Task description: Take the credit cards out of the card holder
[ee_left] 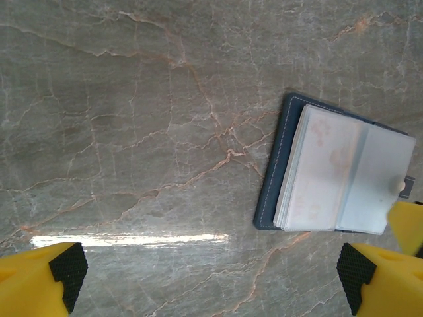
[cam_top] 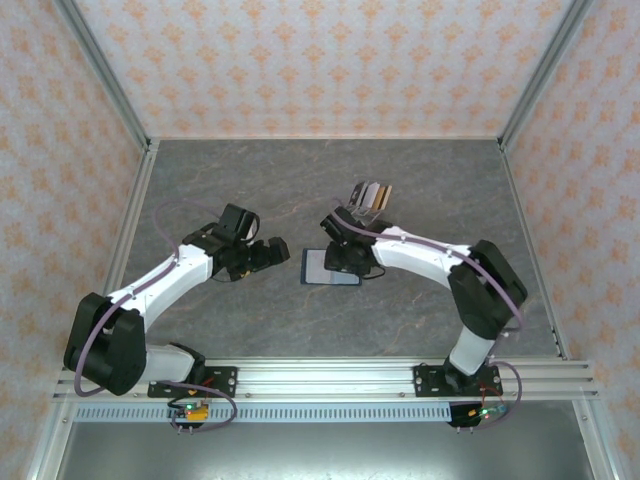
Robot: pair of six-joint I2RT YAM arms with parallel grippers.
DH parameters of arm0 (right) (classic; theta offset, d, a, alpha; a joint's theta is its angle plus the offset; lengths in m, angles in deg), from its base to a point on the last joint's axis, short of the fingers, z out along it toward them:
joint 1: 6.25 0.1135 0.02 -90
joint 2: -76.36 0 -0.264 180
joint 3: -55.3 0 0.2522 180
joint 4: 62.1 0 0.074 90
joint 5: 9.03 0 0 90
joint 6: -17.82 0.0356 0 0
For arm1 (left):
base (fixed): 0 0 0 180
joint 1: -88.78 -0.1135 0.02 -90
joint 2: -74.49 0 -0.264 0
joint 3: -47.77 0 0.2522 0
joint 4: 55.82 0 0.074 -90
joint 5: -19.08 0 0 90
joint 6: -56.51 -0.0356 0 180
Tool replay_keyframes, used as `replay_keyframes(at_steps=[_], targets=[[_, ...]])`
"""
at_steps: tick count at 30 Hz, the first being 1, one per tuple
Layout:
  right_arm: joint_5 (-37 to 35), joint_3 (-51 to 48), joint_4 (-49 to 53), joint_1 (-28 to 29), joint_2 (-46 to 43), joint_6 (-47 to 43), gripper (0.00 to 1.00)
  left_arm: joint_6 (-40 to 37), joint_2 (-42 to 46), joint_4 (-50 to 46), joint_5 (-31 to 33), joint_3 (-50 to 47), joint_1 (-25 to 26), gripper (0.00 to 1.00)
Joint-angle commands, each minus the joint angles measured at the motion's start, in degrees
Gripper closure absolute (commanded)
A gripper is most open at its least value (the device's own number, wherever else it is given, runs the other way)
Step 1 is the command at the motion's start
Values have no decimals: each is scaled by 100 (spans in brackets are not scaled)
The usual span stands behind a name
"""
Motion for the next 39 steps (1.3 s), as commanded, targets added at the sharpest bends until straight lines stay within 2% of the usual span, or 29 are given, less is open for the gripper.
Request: replay_keyframes(at_steps=[1,7,11,16,19,28,36,39], targets=[[-162,371,-12,71,320,-175,51,153,72,-191,111,-90,-65,0],[-156,663,123,75,788,-379,54,258,-6,-21,-136,-113,-61,0],[-222,675,216,76,977,-437,57,293,-124,180,-360,-115,-35,5],[-287,567,223,71,1083,-452,61,358,-347,532,-737,-105,44,28],[-277,462,156,55,1058,-444,66,462,-492,779,-909,-70,155,39],[159,94,-232,-113,866,-389,76,607,-1202,1208,-1056,311,754,54],[414,-91,-448,-226,708,-365,80,708,-1864,1528,-1274,655,921,65],[491,-152,-522,-262,678,-355,82,674,-2049,1583,-1358,723,937,66]])
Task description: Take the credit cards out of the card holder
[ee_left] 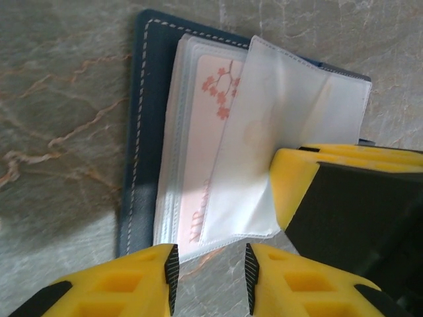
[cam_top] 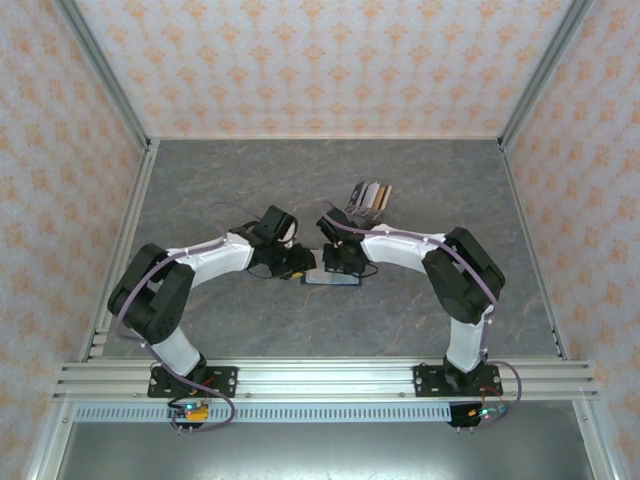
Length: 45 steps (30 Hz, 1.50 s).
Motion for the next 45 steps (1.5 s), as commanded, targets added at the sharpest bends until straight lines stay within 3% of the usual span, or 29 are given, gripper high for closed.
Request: replay_keyframes(at_steps=[1,17,27,39,45], targets=[[78,-216,42,-59,-30,61,84,29,-183,182,-188,204,56,66],[610,-497,-452,-218,-118,194,85,90,-801,543,-635,235,56,65],[931,-646,-745,-340,-136,312,85,16,-821,499,-757,341,57,74],[872,-693,-727,-376,-165,345,86,-138,-130,342,-27,136,63,70],[919,-711,-787,-394,-151,373,86,-110,-279,433,-125,97,56,69]])
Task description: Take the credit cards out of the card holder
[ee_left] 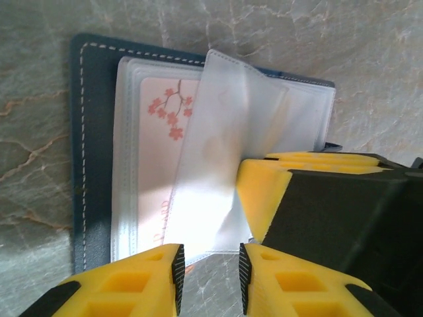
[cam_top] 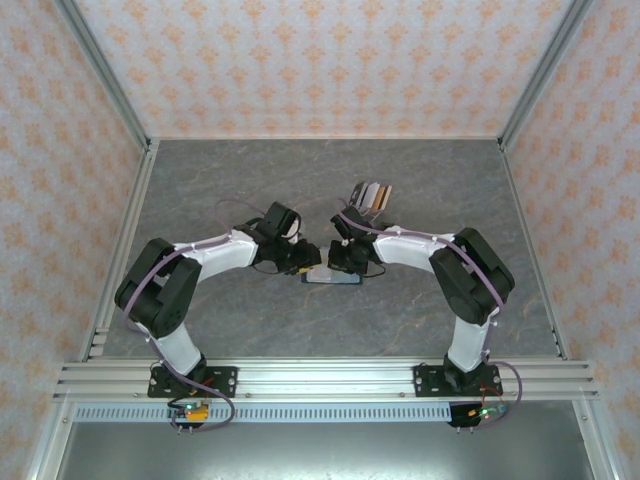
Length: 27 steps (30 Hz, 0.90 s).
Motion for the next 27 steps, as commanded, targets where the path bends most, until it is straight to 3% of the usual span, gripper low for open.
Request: replay_keyframes(at_steps=[1,27], targets=[[32,-155,61,-11,59,81,86,-90,-101,63,136,-78,56,69],[893,-610,-875,-266,-99,432,84,-258,-674,112,-545,258,119,67]])
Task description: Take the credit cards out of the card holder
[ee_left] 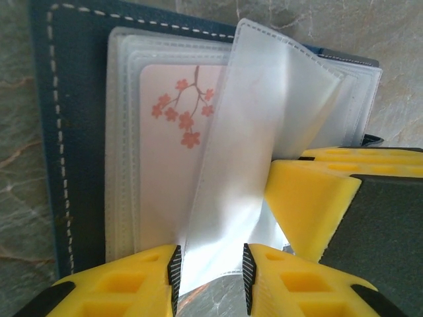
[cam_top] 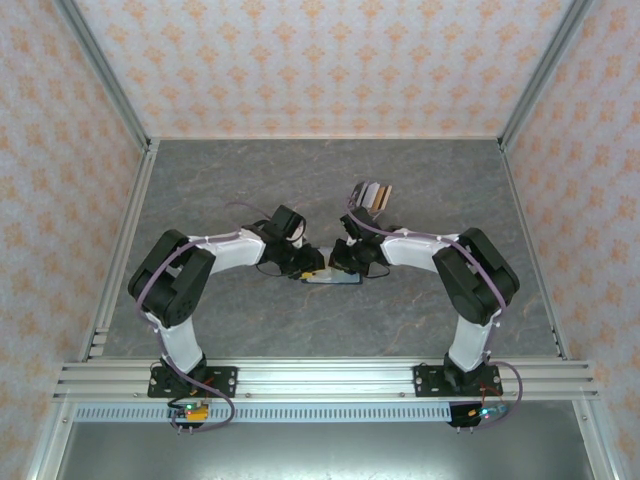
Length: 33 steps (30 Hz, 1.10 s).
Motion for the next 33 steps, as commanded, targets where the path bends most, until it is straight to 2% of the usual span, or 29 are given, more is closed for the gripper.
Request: replay_keyframes(at_steps=[1,7,12,18,22,28,33], targets=[[204,-182,-210,6,-16,148,82,-107,-141,155,-324,115,57,67],[249,-272,-298,-42,-281,195,74,-8,-159,417,-518,134,47,67],[13,-421,-164,-113,-820,182,67,196,-65,841,-722,100,52,68],[-896,-547,392,-131,-1545,47,60,630,-81,1503,-945,109,106,66],[-1600,-709,616,-129,-2075,116,59,695,-214,1533,-914,378,280,64],[-2485,-868,998,-131,-2818,217,57,678,-587,1283,-773,902,612,61],[-2747,-925,1183,-131,-3122,232,56,560,-1046,805,-415,1201,707,59]])
